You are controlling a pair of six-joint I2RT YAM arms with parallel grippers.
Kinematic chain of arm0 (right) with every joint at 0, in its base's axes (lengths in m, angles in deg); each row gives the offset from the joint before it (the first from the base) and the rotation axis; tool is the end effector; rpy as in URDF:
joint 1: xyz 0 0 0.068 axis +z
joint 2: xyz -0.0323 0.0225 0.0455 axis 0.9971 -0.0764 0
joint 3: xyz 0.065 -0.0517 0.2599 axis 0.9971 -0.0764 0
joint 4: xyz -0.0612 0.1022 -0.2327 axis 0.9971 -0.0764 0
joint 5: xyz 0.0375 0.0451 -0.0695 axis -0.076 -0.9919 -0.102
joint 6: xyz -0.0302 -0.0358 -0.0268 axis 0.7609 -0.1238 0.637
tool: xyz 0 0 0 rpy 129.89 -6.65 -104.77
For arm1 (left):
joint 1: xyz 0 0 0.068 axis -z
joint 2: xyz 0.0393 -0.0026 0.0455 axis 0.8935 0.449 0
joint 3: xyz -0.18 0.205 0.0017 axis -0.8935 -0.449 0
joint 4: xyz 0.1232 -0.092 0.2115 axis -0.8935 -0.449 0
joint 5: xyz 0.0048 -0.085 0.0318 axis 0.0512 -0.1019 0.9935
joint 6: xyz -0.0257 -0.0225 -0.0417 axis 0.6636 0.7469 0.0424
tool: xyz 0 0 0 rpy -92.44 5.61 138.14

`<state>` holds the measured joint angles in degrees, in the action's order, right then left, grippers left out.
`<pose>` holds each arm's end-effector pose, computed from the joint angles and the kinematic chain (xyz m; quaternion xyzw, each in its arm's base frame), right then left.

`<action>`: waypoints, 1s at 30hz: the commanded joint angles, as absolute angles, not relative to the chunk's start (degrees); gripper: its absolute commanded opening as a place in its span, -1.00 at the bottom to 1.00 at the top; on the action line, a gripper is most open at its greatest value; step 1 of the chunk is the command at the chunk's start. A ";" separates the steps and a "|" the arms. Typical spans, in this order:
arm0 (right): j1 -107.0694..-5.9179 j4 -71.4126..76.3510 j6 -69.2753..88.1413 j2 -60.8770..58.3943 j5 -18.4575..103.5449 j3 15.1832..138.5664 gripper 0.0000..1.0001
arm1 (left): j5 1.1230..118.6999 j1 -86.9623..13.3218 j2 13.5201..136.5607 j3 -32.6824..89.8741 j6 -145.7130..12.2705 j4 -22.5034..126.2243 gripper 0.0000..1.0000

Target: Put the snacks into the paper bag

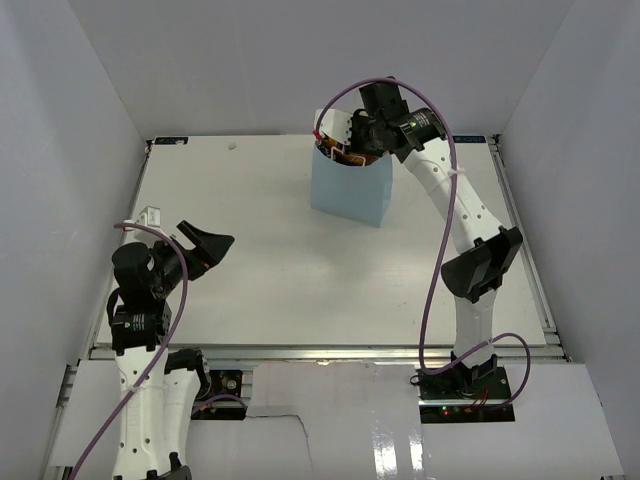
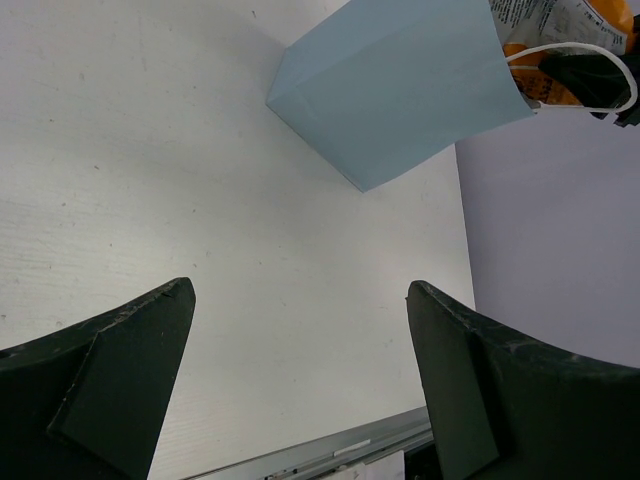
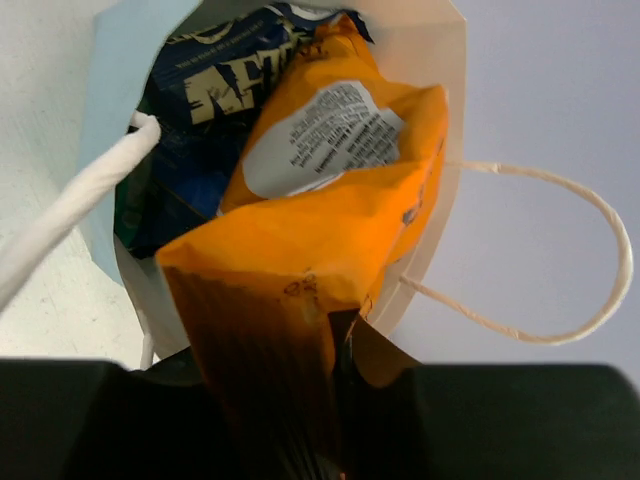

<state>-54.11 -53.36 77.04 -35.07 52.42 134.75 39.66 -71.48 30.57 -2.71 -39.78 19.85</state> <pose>0.3679 0.2240 0.4207 -0.6416 0.6282 -0.1281 0.4210 0.1247 0.0008 0.3147 -0.1848 0.7848 -0.3403 0.4838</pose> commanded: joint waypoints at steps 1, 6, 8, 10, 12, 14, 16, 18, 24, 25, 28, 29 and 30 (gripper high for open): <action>-54.07 -56.88 76.72 -37.85 47.20 134.22 -0.36 | 38.47 -71.58 30.75 -2.27 -39.80 20.58 0.96; -54.07 -51.36 72.69 -34.69 44.21 132.82 0.49 | 38.29 -71.58 31.10 -2.09 -39.45 20.66 0.96; -54.33 -50.12 70.49 -32.84 42.55 131.50 0.50 | 38.20 -71.58 31.01 -2.00 -39.37 20.66 0.96; -55.47 -48.89 66.11 -31.09 40.27 130.18 0.50 | 38.20 -71.58 30.75 -1.91 -39.36 20.66 0.96; -56.79 -48.00 62.93 -29.94 38.42 129.82 0.52 | 38.11 -71.58 30.49 -1.91 -39.28 20.58 0.96; -59.59 -46.86 58.54 -28.10 34.20 130.09 0.56 | 37.94 -71.49 30.13 -2.18 -39.37 20.49 0.96; -62.92 -46.68 56.60 -26.17 27.99 130.44 0.64 | 37.59 -71.58 29.87 -2.35 -39.10 20.40 0.96; -65.48 -46.60 54.57 -24.50 21.56 130.09 0.67 | 37.50 -71.58 29.87 -2.62 -39.10 20.49 0.96; -71.29 -45.01 52.98 -19.30 10.11 124.47 0.74 | 37.32 -71.58 29.52 -2.62 -39.01 20.40 0.96; -71.73 -44.92 52.90 -19.21 10.02 124.03 0.74 | 37.32 -71.58 29.60 -2.62 -39.01 20.40 0.96; -74.71 -44.92 52.02 -19.13 7.30 122.80 0.74 | 37.24 -71.58 29.17 -2.70 -39.01 20.23 0.96; -75.51 -44.92 52.37 -19.21 6.34 122.45 0.72 | 37.24 -71.49 28.82 -2.70 -39.01 20.05 0.96; -76.82 -44.92 52.81 -19.30 4.67 121.92 0.72 | 37.24 -71.58 28.73 -2.88 -38.93 19.96 0.96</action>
